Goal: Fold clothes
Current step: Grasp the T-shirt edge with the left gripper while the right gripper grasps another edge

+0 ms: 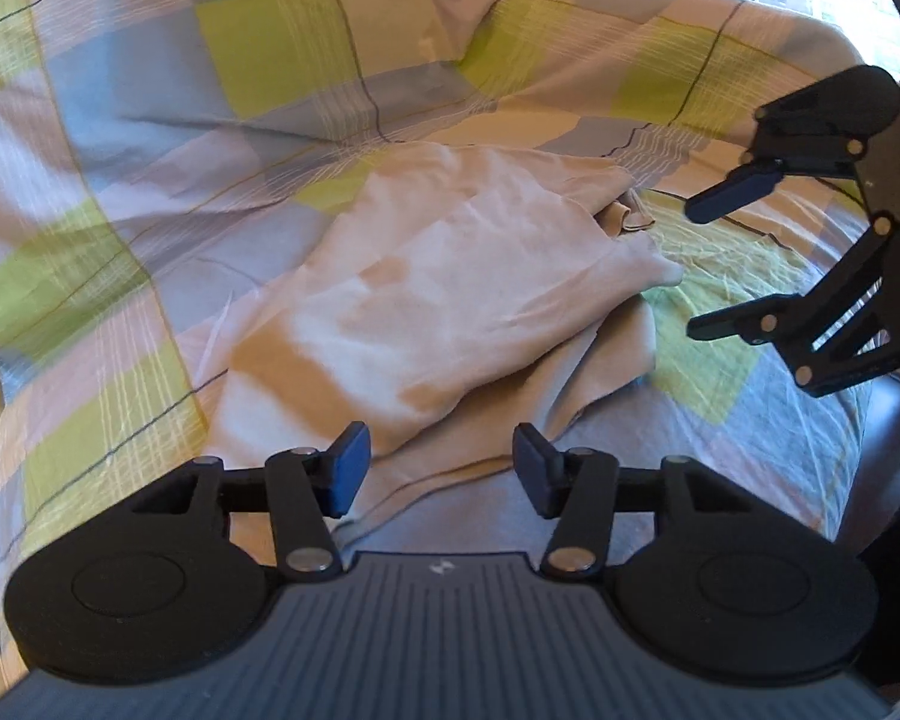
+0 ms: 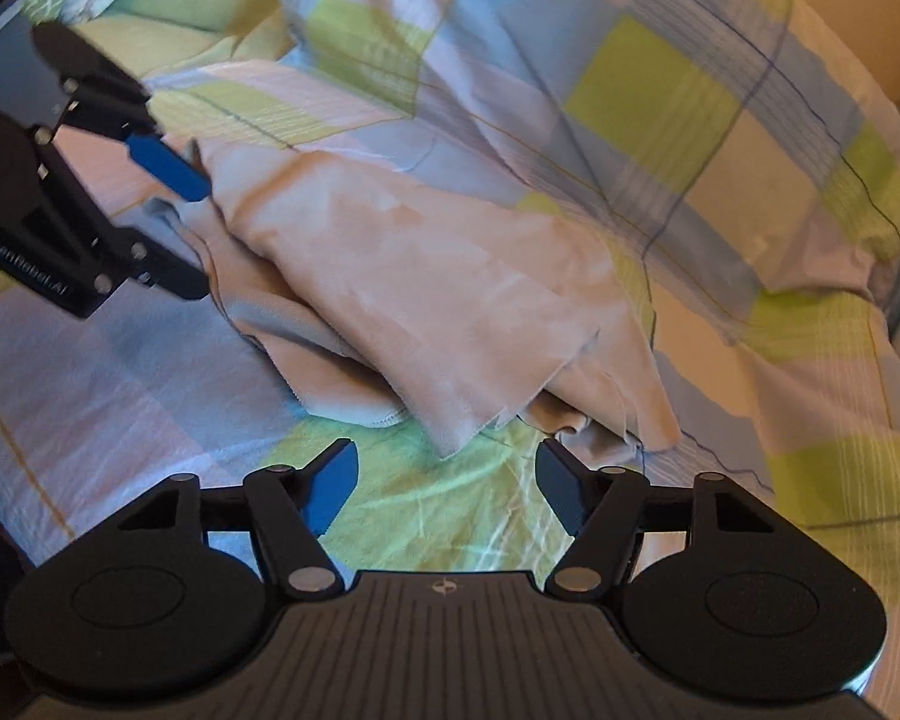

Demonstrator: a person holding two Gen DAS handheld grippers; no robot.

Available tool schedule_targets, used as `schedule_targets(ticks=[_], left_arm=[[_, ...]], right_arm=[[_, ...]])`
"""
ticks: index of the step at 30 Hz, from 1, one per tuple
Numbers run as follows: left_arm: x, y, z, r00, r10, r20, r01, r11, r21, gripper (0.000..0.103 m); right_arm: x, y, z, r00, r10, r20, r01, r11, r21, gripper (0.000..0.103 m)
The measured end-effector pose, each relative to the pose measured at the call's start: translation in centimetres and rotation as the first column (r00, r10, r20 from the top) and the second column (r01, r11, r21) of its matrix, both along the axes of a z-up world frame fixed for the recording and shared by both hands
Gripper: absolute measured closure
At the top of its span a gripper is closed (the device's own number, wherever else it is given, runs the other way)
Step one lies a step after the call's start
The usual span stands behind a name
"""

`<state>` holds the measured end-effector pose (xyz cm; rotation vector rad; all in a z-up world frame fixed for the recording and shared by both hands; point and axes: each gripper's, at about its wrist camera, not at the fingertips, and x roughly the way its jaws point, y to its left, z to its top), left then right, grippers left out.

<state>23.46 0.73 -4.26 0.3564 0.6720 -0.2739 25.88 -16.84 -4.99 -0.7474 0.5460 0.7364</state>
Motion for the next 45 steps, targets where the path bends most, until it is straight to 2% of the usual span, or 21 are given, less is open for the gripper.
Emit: schedule_targets(ticks=[3,8,9,12,18,22,24,26,28,29,32,33,37,43,45], left_arm=[[0.6,-0.6,0.0,0.998,-0.063,0.019,0.063,0.998,0.021,0.05],[1.5,-0.5,0.0,0.993,-0.114,0.024,0.114,0.993,0.008,0.045],[1.8,-0.8,-0.1,0.992,-0.126,0.024,0.126,0.992,0.012,0.044],[2.4,-1.9,-0.1,0.986,-0.163,0.045,0.161,0.986,0.037,0.044],[3.2,-4.2,0.2,0.969,-0.224,0.103,0.217,0.973,0.073,0.047],[4.2,-5.9,-0.4,0.954,-0.277,0.111,0.261,0.955,0.137,0.075],[4.8,-6.2,-0.4,0.953,-0.28,0.117,0.262,0.954,0.147,0.097],[5.4,-5.4,0.4,0.962,-0.24,0.133,0.23,0.969,0.089,0.101],[6.1,-3.7,1.7,0.974,-0.168,0.155,0.169,0.986,0.009,0.101],[6.4,-2.8,2.4,0.977,-0.135,0.163,0.139,0.99,-0.018,0.101],[7.1,-0.1,4.5,0.983,-0.062,0.175,0.072,0.996,-0.053,0.102],[7.2,0.7,5.0,0.983,-0.042,0.181,0.053,0.997,-0.054,0.102],[7.7,3.4,6.3,0.977,0.021,0.212,-0.011,0.999,-0.049,0.102],[7.9,5.7,6.7,0.969,0.062,0.238,-0.054,0.998,-0.041,0.102],[7.8,6.1,6.6,0.967,0.072,0.245,-0.064,0.997,-0.039,0.102]], right_arm=[[0.5,0.7,-0.4,0.998,0.056,0.037,-0.055,0.998,-0.026,0.048],[1.4,1.2,-0.2,0.99,0.117,0.079,-0.113,0.992,-0.057,0.055],[1.6,1.3,-0.3,0.989,0.129,0.076,-0.124,0.99,-0.072,0.062],[2.1,1.4,-0.4,0.986,0.142,0.084,-0.134,0.986,-0.099,0.103],[1.8,0.6,1.9,0.982,0.122,0.141,-0.12,0.992,-0.025,0.103],[1.6,0.1,2.3,0.984,0.123,0.129,-0.126,0.992,0.011,0.103],[1.8,-0.1,2.3,0.986,0.115,0.124,-0.119,0.993,0.025,0.103],[1.9,-0.4,2.1,0.986,0.111,0.122,-0.115,0.993,0.026,0.103],[2.1,-0.9,2.1,0.988,0.095,0.121,-0.1,0.994,0.036,0.103],[2.4,-1.2,2.0,0.99,0.073,0.122,-0.077,0.996,0.033,0.098],[3.8,-2.3,1.7,0.993,0.002,0.119,-0.005,1.0,0.025,0.061],[4.3,-2.6,1.6,0.993,-0.02,0.115,0.017,1.0,0.024,0.055],[6.5,-3.0,0.4,0.992,-0.075,0.103,0.078,0.997,-0.018,0.054],[10.0,-3.3,-0.6,0.994,-0.077,0.077,0.076,0.997,0.016,0.054],[11.0,-3.1,-1.1,0.993,-0.065,0.097,0.067,0.998,-0.014,0.054]])
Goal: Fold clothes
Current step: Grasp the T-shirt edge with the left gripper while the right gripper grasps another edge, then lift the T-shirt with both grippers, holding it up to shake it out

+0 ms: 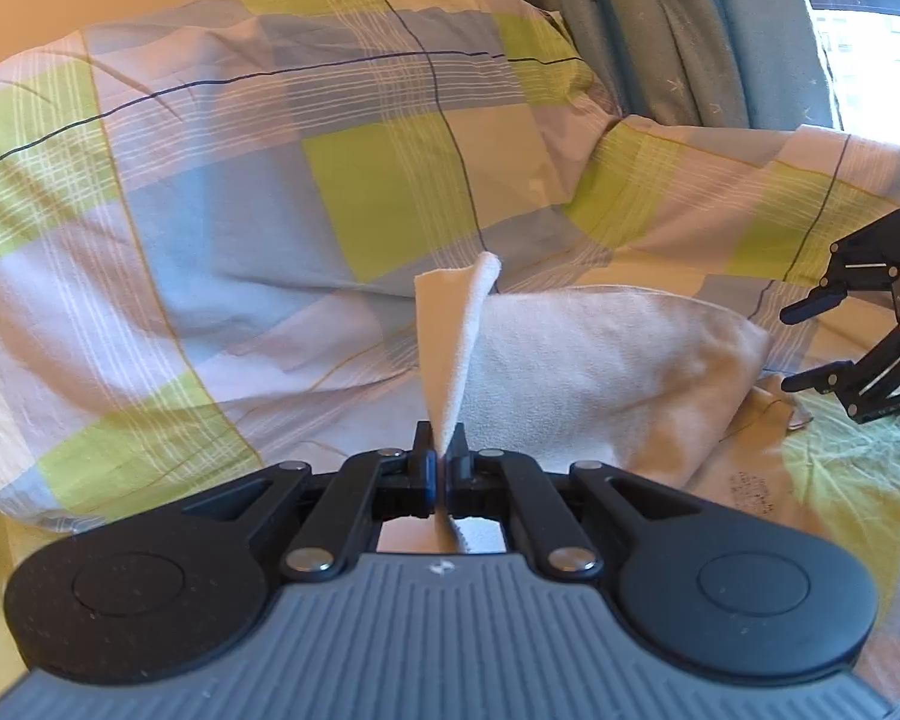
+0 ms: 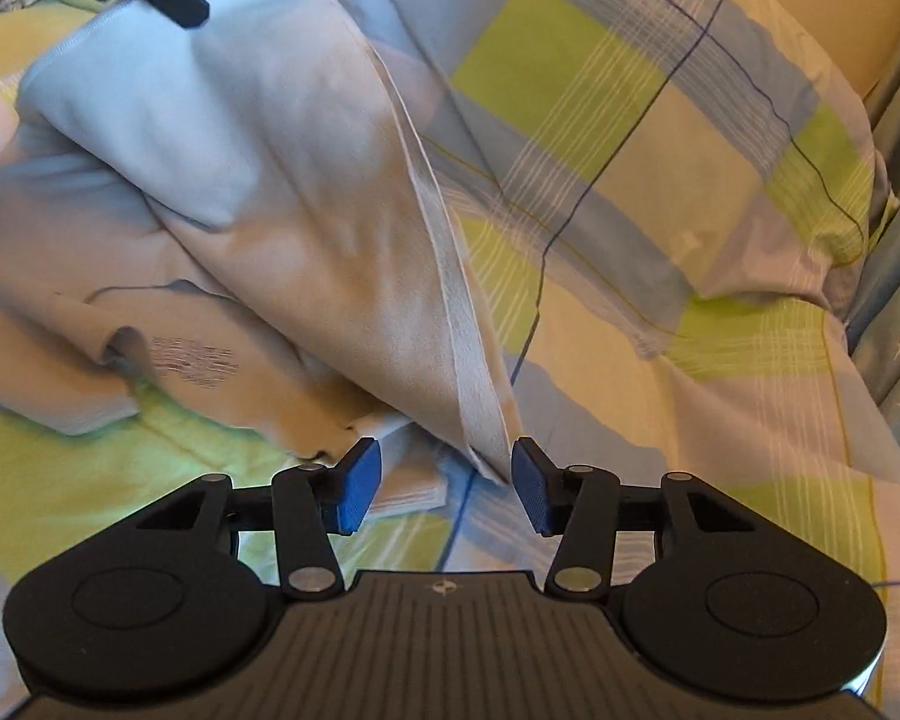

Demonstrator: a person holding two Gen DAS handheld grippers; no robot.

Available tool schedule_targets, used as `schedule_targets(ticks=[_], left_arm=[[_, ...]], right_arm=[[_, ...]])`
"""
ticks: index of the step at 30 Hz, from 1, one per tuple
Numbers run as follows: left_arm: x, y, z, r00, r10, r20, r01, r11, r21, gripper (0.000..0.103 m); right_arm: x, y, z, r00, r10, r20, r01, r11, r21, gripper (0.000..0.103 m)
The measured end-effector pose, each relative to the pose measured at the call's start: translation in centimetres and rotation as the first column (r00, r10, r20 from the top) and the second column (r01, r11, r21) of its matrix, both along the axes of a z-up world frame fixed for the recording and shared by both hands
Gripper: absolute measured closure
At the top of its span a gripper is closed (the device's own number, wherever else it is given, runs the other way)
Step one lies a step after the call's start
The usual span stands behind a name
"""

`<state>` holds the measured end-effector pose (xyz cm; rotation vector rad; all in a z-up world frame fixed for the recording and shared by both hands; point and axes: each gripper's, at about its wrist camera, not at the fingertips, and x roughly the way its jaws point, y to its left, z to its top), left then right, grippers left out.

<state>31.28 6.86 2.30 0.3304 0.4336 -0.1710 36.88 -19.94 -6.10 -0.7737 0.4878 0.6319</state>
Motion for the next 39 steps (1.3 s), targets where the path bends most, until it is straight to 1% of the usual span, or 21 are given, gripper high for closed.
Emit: schedule_targets(ticks=[3,7,9,13,17,18,19,20,21,22,24,28,33,36,39], left_arm=[[0.0,0.6,0.0,1.0,0.007,0.007,-0.007,1.0,-0.006,0.102],[-0.3,0.9,0.2,1.0,0.0,0.022,0.0,1.0,-0.019,0.102],[-0.5,0.7,0.4,0.999,-0.012,0.036,0.012,1.0,-0.014,0.102],[-1.4,0.6,0.7,0.999,-0.025,0.048,0.026,0.999,-0.023,0.102],[-2.6,0.4,0.3,0.998,-0.034,0.047,0.035,0.999,-0.021,0.102],[-2.8,0.3,0.1,0.998,-0.034,0.047,0.034,0.999,-0.017,0.102],[-3.0,0.3,-0.1,0.998,-0.031,0.046,0.032,0.999,-0.017,0.102],[-3.1,0.3,-0.2,0.999,-0.028,0.046,0.029,0.999,-0.017,0.102],[-3.3,0.3,-0.2,0.999,-0.021,0.048,0.022,1.0,-0.017,0.102],[-3.4,0.4,-0.2,0.999,-0.013,0.051,0.014,1.0,-0.016,0.102],[-3.7,0.5,0.2,0.998,0.005,0.062,-0.003,1.0,-0.019,0.102],[-5.2,1.1,2.0,0.994,0.048,0.096,-0.043,0.998,-0.05,0.102],[-9.3,1.6,5.6,0.984,0.082,0.157,-0.065,0.992,-0.106,0.102],[-12.3,1.5,8.2,0.976,0.088,0.201,-0.063,0.99,-0.124,0.102],[-15.6,1.2,11.2,0.961,0.087,0.261,-0.049,0.988,-0.149,0.102]], right_arm=[[1.4,0.2,-1.1,0.999,0.027,0.034,-0.025,0.997,-0.067,0.054],[3.1,0.3,-1.5,0.995,0.051,0.089,-0.043,0.995,-0.093,0.054],[3.8,0.6,-1.6,0.993,0.065,0.103,-0.054,0.993,-0.103,0.054],[5.5,1.0,-2.7,0.99,0.11,0.092,-0.093,0.981,-0.171,0.054],[6.5,0.6,-3.3,0.99,0.128,0.057,-0.117,0.979,-0.169,0.056],[6.5,0.6,-3.3,0.99,0.134,0.052,-0.124,0.978,-0.167,0.058],[6.6,0.5,-3.3,0.989,0.141,0.046,-0.132,0.977,-0.166,0.069],[6.6,0.6,-3.2,0.989,0.143,0.041,-0.134,0.977,-0.166,0.074],[6.4,0.6,-3.1,0.989,0.142,0.036,-0.134,0.977,-0.166,0.089],[6.2,0.6,-3.0,0.99,0.14,0.031,-0.133,0.977,-0.166,0.103],[5.4,0.6,-2.7,0.99,0.134,0.053,-0.124,0.978,-0.167,0.103],[2.5,-0.2,-0.6,0.981,0.106,0.162,-0.079,0.983,-0.165,0.103],[-2.7,-1.6,3.8,0.955,0.074,0.287,-0.032,0.989,-0.148,0.103],[-6.5,-2.4,7.7,0.937,0.045,0.345,-0.005,0.993,-0.115,0.103],[-10.7,-3.3,12.4,0.909,0.03,0.416,0.009,0.996,-0.091,0.103]])
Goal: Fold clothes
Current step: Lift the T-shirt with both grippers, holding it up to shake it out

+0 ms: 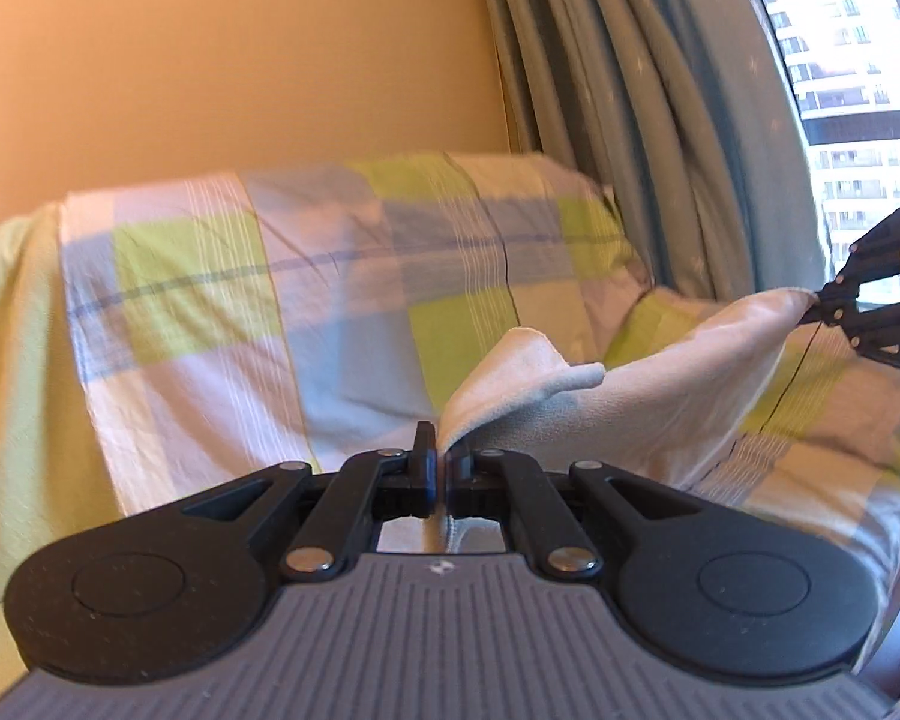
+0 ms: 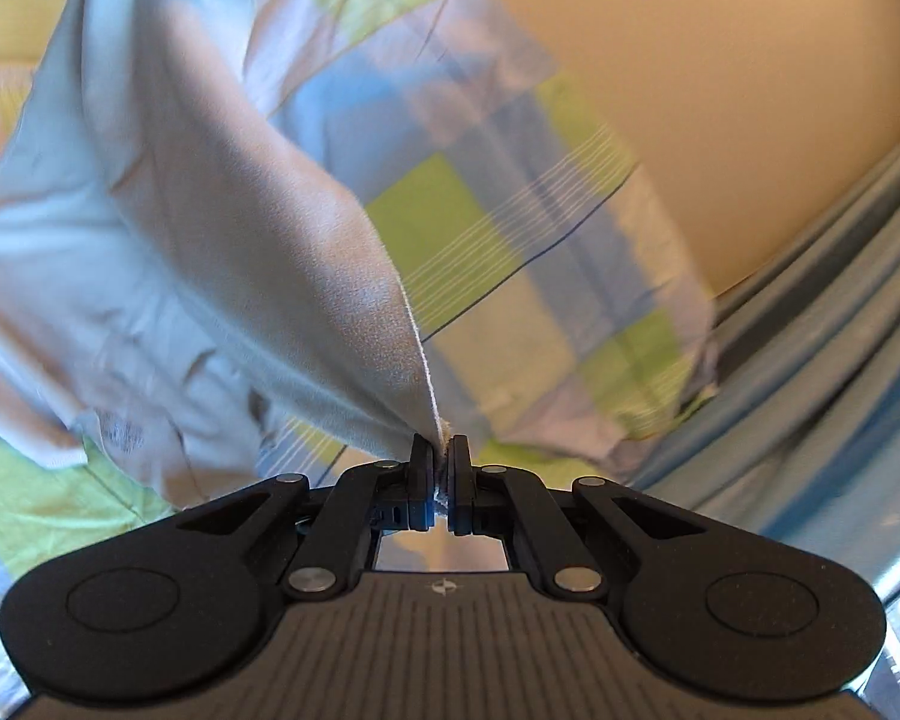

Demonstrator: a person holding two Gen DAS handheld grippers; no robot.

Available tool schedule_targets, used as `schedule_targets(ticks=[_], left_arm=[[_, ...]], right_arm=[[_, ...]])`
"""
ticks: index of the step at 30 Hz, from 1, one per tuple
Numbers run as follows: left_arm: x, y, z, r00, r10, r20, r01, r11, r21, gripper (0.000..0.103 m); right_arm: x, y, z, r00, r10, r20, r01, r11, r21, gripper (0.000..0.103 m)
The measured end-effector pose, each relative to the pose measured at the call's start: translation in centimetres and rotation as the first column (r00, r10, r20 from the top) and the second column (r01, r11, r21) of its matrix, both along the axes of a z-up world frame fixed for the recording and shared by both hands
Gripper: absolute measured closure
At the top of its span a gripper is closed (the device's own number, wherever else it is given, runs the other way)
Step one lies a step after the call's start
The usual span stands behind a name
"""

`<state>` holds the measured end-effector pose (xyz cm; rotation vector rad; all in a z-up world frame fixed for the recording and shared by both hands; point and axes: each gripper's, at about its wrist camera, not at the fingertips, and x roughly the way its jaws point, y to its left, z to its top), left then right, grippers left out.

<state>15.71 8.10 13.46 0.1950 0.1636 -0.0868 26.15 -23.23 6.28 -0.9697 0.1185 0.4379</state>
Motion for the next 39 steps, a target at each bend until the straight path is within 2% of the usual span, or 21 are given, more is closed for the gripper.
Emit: schedule_targets(ticks=[8,12,15,18,21,27,29,32,39], left_arm=[[-6.6,-0.8,8.2,0.989,-0.04,0.14,0.049,0.996,-0.068,0.102],[-8.3,-1.2,10.4,0.986,-0.059,0.158,0.073,0.994,-0.085,0.102],[-7.7,-1.2,10.2,0.988,-0.06,0.143,0.074,0.993,-0.096,0.102],[-5.3,-1.0,9.1,0.993,-0.052,0.107,0.063,0.993,-0.102,0.101],[-1.3,-0.5,7.1,0.998,-0.032,0.06,0.038,0.993,-0.107,0.101],[6.7,1.1,1.9,0.999,0.03,-0.01,-0.031,0.992,-0.124,0.102],[7.6,1.5,0.8,0.999,0.044,-0.016,-0.046,0.991,-0.129,0.102],[8.0,1.9,-0.2,0.998,0.058,-0.031,-0.061,0.991,-0.122,0.102],[10.2,2.1,-2.3,0.994,0.057,-0.093,-0.064,0.995,-0.074,0.102]], right_arm=[[-9.8,-1.9,11.1,0.981,-0.049,0.188,0.037,0.997,0.065,0.103],[-12.3,-2.4,14.5,0.97,-0.071,0.232,0.056,0.996,0.069,0.103],[-12.6,-2.3,15.3,0.969,-0.073,0.236,0.064,0.997,0.047,0.103],[-11.0,-1.4,15.0,0.971,-0.079,0.224,0.072,0.997,0.041,0.103],[-8.8,-0.2,14.1,0.973,-0.093,0.211,0.083,0.995,0.055,0.103],[-0.3,3.2,9.2,0.982,-0.106,0.156,0.097,0.994,0.059,0.103],[1.3,4.1,7.5,0.984,-0.106,0.145,0.098,0.993,0.063,0.103],[1.6,4.8,5.1,0.987,-0.095,0.13,0.09,0.995,0.042,0.103],[2.8,5.4,1.9,0.994,-0.079,0.072,0.081,0.996,-0.024,0.103]])
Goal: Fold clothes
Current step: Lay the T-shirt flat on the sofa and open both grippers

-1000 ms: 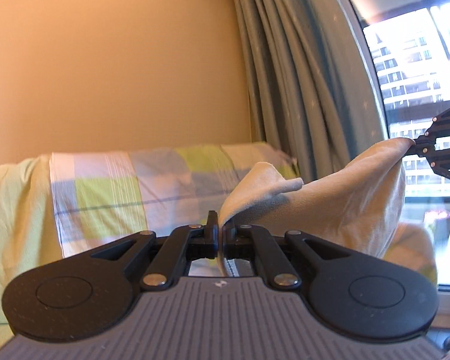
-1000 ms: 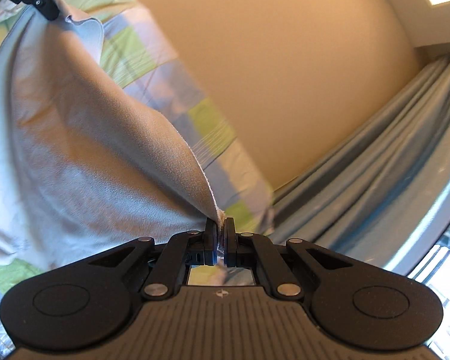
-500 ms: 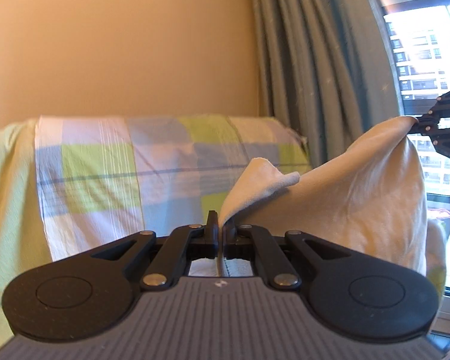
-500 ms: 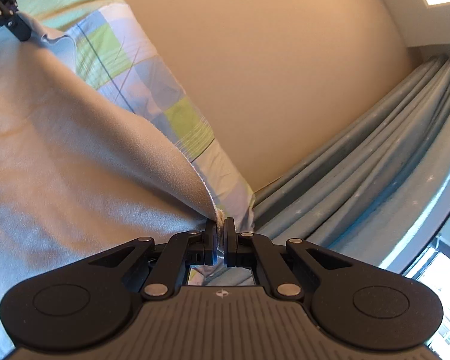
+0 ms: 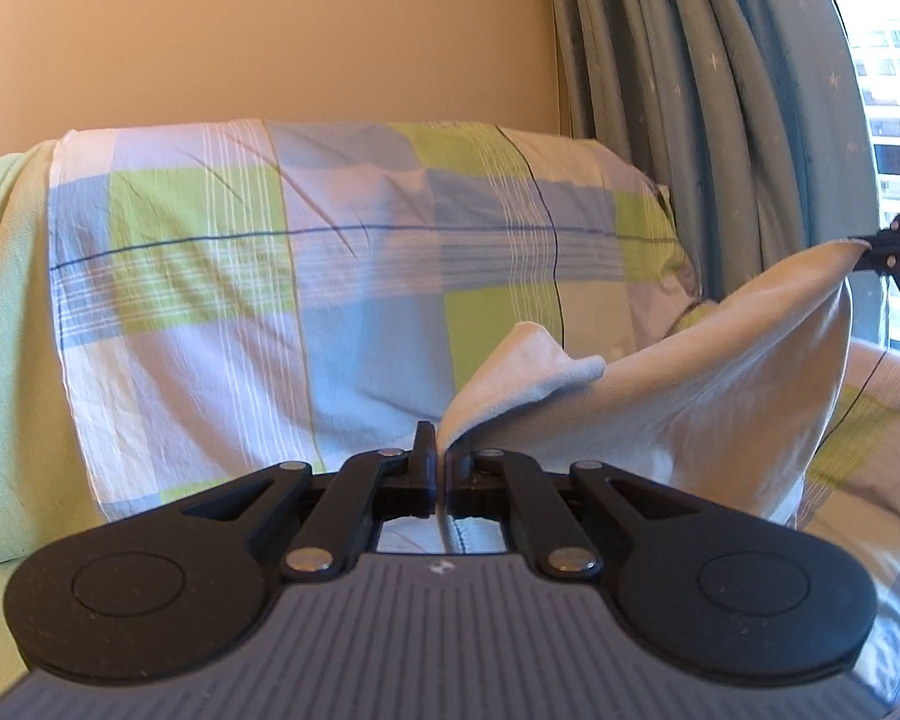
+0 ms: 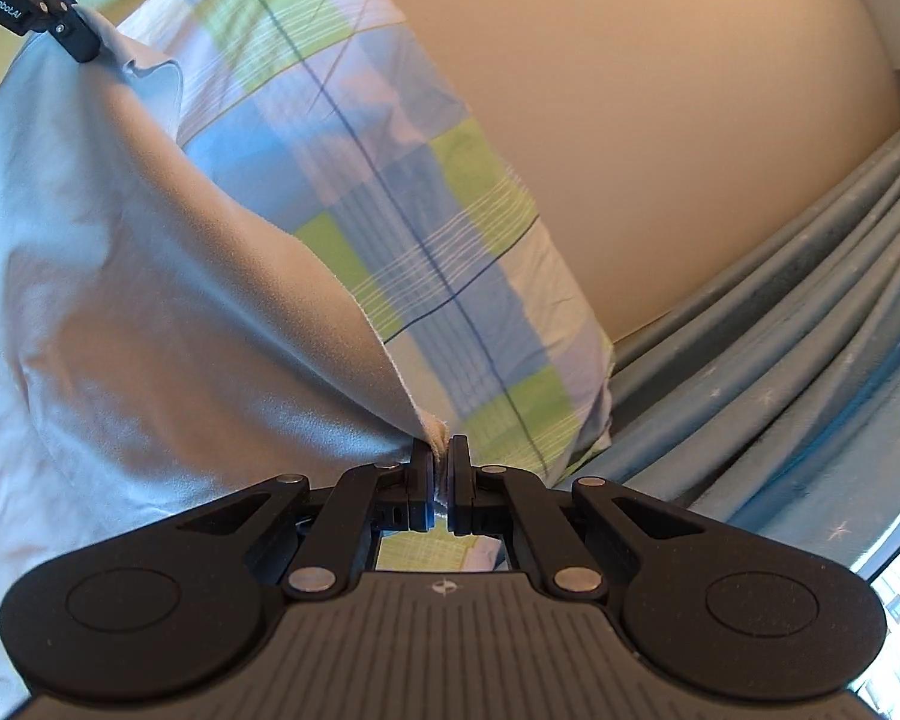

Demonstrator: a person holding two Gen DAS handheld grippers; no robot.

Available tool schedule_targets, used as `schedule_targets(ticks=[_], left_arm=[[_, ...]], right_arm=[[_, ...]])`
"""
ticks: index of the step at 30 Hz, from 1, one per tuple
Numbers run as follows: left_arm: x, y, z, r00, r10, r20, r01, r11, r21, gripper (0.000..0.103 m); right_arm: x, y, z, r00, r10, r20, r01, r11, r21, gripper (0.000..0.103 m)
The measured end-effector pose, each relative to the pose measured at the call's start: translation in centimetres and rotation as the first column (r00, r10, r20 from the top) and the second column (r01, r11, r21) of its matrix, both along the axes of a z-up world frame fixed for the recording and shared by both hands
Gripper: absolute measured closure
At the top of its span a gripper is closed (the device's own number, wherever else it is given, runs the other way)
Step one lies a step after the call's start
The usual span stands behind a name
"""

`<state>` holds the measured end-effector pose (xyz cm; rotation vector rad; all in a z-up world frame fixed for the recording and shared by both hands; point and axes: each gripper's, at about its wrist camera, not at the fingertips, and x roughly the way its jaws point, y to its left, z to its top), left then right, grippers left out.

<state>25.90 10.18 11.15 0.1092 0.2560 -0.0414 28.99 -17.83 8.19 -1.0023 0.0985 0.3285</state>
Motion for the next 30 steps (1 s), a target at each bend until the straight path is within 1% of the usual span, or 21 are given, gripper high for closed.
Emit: schedule_targets(ticks=[2,5,7,8,9,10,11,12,14,15,17,19,22,24,26,29,30], left_arm=[[1.4,0.1,-0.7,1.0,0.002,-0.013,-0.002,1.0,0.009,0.102],[4.9,0.7,-2.1,0.999,0.026,-0.027,-0.026,1.0,0.013,0.1],[8.4,1.6,-3.6,0.995,0.081,-0.05,-0.08,0.997,0.01,0.092],[10.2,2.2,-4.5,0.991,0.114,-0.07,-0.114,0.993,0.007,0.08],[11.8,2.9,-5.6,0.983,0.153,-0.102,-0.153,0.988,0.004,0.069],[13.2,3.6,-6.5,0.974,0.183,-0.131,-0.185,0.983,-0.001,0.07],[13.9,4.2,-7.4,0.969,0.195,-0.152,-0.199,0.98,-0.013,0.072],[14.3,4.9,-8.3,0.964,0.206,-0.171,-0.214,0.976,-0.027,0.072],[13.9,5.8,-9.9,0.958,0.208,-0.196,-0.22,0.975,-0.038,0.072],[13.4,6.0,-10.6,0.956,0.206,-0.209,-0.218,0.975,-0.036,0.071],[12.0,6.5,-11.9,0.949,0.2,-0.245,-0.216,0.976,-0.038,0.071],[10.1,6.9,-12.5,0.945,0.176,-0.276,-0.201,0.977,-0.065,0.071],[6.5,6.7,-12.1,0.952,0.128,-0.278,-0.154,0.985,-0.075,0.069],[3.7,6.2,-11.6,0.957,0.085,-0.279,-0.113,0.99,-0.088,0.062],[1.4,5.3,-11.1,0.956,0.021,-0.292,-0.053,0.993,-0.101,0.061],[-2.1,3.5,-10.6,0.946,-0.054,-0.319,0.024,0.995,-0.097,0.061],[-3.3,2.8,-10.5,0.942,-0.083,-0.324,0.054,0.994,-0.096,0.061]], right_arm=[[1.3,0.4,-0.7,1.0,-0.005,-0.02,0.005,1.0,0.002,0.103],[4.6,1.6,-2.3,0.999,-0.005,-0.049,0.005,1.0,-0.003,0.103],[7.8,2.9,-4.0,0.997,-0.005,-0.075,0.005,1.0,-0.001,0.103],[9.6,3.7,-5.1,0.996,-0.008,-0.088,0.008,1.0,0.001,0.103],[11.3,4.5,-6.4,0.995,-0.011,-0.099,0.011,1.0,0.0,0.099],[13.2,5.5,-8.0,0.993,-0.017,-0.113,0.017,1.0,-0.007,0.078],[14.9,6.3,-9.7,0.991,-0.037,-0.128,0.035,0.999,-0.021,0.06],[16.2,6.9,-11.4,0.986,-0.069,-0.153,0.065,0.997,-0.031,0.04],[18.0,7.2,-14.1,0.959,-0.088,-0.27,0.091,0.996,0.001,0.04],[18.2,7.1,-15.1,0.945,-0.088,-0.314,0.101,0.995,0.025,0.04],[17.6,6.3,-17.2,0.925,-0.093,-0.367,0.115,0.993,0.039,0.04],[16.8,5.0,-18.0,0.894,-0.1,-0.437,0.137,0.989,0.054,0.04],[15.0,1.6,-16.6,0.851,-0.094,-0.516,0.171,0.98,0.105,0.04],[13.2,-0.9,-15.3,0.83,-0.08,-0.552,0.195,0.969,0.153,0.04],[11.1,-3.8,-14.0,0.802,-0.058,-0.595,0.227,0.95,0.213,0.041],[8.5,-7.7,-12.8,0.741,0.008,-0.671,0.259,0.919,0.296,0.048],[7.7,-8.6,-12.7,0.725,0.026,-0.688,0.268,0.91,0.317,0.051]])
